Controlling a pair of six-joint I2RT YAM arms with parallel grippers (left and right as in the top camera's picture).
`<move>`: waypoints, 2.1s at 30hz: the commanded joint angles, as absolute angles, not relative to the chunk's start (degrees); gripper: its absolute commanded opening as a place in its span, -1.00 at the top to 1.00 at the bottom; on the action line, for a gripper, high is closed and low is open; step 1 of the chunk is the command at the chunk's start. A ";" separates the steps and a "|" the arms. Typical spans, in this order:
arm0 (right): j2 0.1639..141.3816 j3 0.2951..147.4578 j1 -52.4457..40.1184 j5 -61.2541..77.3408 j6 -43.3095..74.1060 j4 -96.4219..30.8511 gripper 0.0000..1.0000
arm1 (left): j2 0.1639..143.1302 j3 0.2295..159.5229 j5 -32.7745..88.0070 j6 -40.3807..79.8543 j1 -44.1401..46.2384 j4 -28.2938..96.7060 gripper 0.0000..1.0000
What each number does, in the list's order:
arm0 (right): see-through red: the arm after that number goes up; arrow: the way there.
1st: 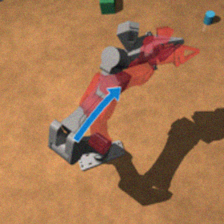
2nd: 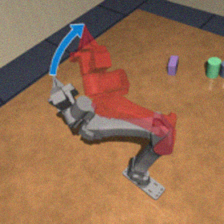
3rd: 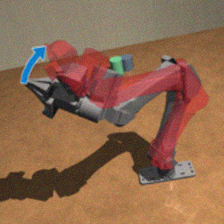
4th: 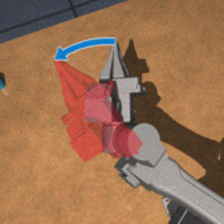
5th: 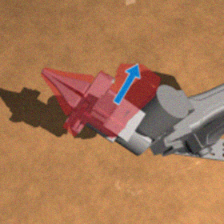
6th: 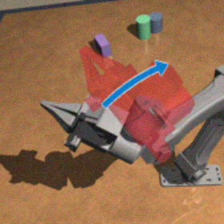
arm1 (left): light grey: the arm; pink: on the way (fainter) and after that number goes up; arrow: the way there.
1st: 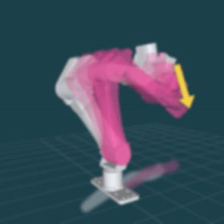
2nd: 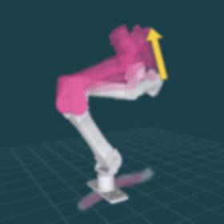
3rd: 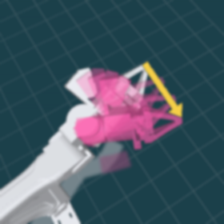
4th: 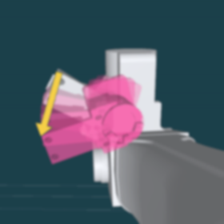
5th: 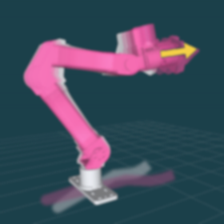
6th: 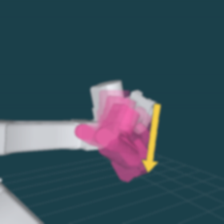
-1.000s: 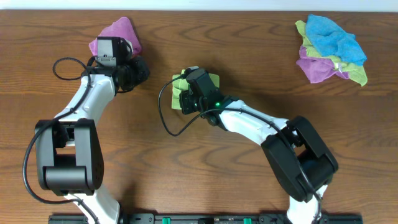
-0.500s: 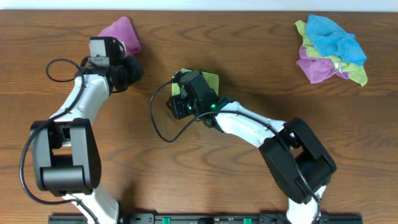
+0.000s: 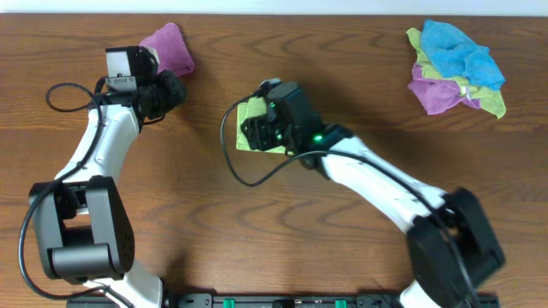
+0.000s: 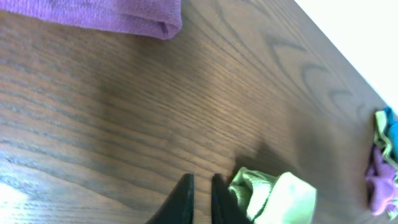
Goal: Fold the cloth
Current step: 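Release the folded green cloth and retract the right gripper to rest, then reach the left gripper to the folded green cloth and grasp it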
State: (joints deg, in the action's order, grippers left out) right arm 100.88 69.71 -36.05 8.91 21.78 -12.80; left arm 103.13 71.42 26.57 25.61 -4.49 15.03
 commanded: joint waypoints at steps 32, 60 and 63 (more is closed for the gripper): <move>15.94 31.33 -14.92 12.01 33.67 -58.48 -0.99 | 101.47 65.60 36.56 36.45 3.81 23.40 -0.91; 10.76 31.33 -14.92 9.41 36.38 -59.64 -0.99 | 103.15 53.01 37.06 48.86 9.04 5.10 -0.90; 10.76 31.33 -14.92 9.41 36.38 -59.64 -0.98 | 103.18 50.89 37.08 50.70 9.04 1.98 -0.90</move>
